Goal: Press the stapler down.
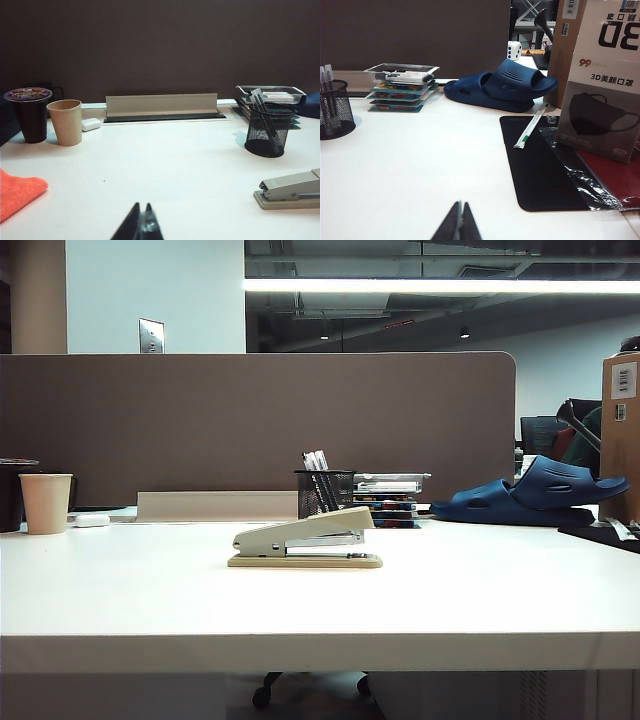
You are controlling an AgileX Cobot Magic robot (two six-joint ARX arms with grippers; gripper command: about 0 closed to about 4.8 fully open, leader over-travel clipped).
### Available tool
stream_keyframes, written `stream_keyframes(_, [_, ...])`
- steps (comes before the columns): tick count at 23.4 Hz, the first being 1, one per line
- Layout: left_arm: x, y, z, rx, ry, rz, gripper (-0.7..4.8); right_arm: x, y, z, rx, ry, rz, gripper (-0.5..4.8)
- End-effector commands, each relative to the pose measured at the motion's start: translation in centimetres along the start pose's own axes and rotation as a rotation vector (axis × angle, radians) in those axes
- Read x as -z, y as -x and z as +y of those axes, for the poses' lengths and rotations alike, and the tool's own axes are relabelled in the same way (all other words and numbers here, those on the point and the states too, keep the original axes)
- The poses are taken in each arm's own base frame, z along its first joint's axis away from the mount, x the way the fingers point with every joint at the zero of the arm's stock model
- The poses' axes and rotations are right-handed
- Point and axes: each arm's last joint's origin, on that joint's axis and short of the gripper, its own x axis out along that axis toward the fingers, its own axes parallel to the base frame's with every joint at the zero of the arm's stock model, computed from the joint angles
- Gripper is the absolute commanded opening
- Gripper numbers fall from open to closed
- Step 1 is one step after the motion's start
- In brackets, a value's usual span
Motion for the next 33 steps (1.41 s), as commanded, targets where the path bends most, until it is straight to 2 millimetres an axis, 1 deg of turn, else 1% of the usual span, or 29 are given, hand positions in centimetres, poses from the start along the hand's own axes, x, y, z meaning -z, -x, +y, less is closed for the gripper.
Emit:
stream_keyframes(1, [-0.2,0.0,0.0,0.004,-0.001,-0.015,-0.05,0.0,0.0,0.0,0.001,0.003,-0.019,-0.09])
stream_keyframes(24, [-0.2,0.0,0.0,0.009,-0.001,-0.015,-0.06,-0.1,0.0,0.0,0.001,0.003,-0.021,-0.09])
stream_keyframes(27, [-0.2,0.0,-0.1,0.043,-0.001,-0.015,-0.06,-0.2,0.0,0.0,0.001,0.003,-0.03,-0.09])
stream_keyframes(30, [-0.2,0.0,-0.5,0.158,-0.002,-0.015,-0.06,-0.6,0.1,0.0,0.002,0.004,-0.045,-0.09])
stream_keyframes(33, [0.1,0.1,-0.7,0.231,0.003,0.008,-0.05,-1.3,0.2,0.0,0.001,0.004,-0.054,-0.09])
